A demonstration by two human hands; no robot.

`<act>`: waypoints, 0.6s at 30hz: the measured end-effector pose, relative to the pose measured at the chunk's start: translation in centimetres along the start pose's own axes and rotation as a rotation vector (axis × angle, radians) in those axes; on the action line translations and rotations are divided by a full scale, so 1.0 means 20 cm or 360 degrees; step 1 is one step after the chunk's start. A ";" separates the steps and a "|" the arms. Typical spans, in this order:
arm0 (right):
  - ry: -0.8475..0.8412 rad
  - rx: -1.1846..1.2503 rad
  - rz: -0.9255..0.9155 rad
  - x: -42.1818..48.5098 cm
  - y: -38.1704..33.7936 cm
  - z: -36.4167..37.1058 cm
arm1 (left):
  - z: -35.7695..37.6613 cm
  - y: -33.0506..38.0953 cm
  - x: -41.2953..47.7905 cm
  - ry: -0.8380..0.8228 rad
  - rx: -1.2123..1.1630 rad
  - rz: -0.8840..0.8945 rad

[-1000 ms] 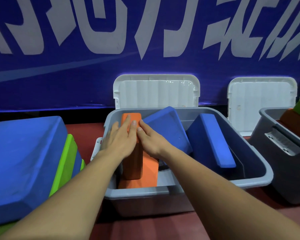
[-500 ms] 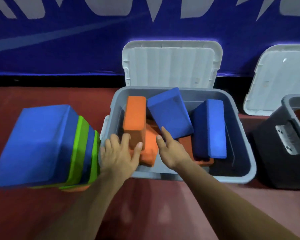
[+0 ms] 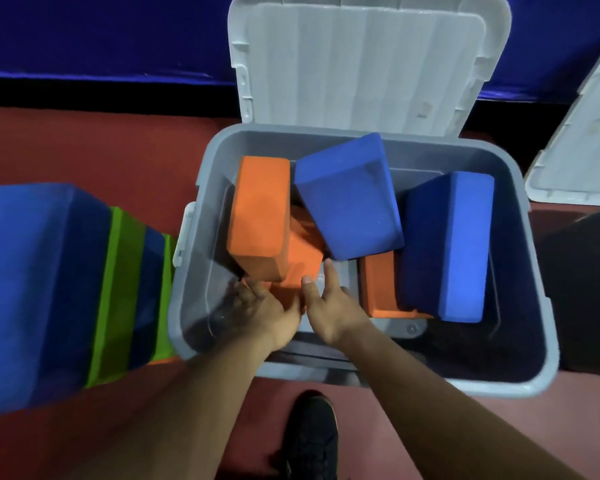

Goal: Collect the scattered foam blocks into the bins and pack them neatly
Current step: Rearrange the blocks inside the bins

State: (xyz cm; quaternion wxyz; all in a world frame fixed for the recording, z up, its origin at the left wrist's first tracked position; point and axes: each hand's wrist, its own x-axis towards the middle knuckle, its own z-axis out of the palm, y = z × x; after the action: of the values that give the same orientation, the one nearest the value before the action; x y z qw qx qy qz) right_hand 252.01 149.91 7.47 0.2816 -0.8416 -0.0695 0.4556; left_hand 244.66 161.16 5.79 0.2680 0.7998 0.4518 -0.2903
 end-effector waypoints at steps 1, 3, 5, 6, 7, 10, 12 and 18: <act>-0.0020 0.0012 0.0026 0.02 0.01 0.01 | 0.02 0.00 0.03 -0.0047 -0.0074 -0.0018; -0.0074 0.0023 0.0081 0.07 0.03 0.03 | 0.07 0.00 0.07 -0.0119 -0.0128 -0.0066; -0.0142 0.0022 0.0124 0.14 0.06 0.05 | 0.11 0.00 0.12 -0.0182 -0.0142 -0.0126; -0.0175 0.0032 0.0141 0.17 0.08 0.07 | 0.12 0.00 0.15 -0.0200 -0.0158 -0.0158; -0.0197 0.0052 0.0154 0.21 0.09 0.09 | 0.13 0.01 0.18 -0.0206 -0.0172 -0.0181; -0.0227 0.0192 0.0175 0.31 0.13 0.14 | 0.16 0.01 0.27 -0.0140 -0.0185 -0.0190; -0.0256 0.0287 0.0185 0.36 0.13 0.17 | 0.18 -0.01 0.32 -0.0112 -0.0178 -0.0149; -0.0376 0.0648 0.0215 0.37 0.11 0.17 | 0.18 -0.02 0.35 0.0042 -0.0179 -0.0150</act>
State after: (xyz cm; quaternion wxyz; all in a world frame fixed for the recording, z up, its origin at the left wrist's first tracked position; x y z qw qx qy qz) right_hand 253.12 152.20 -0.60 0.4042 -0.7111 0.0477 0.5732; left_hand 246.49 162.80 -1.79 0.2927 0.7651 0.5081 -0.2663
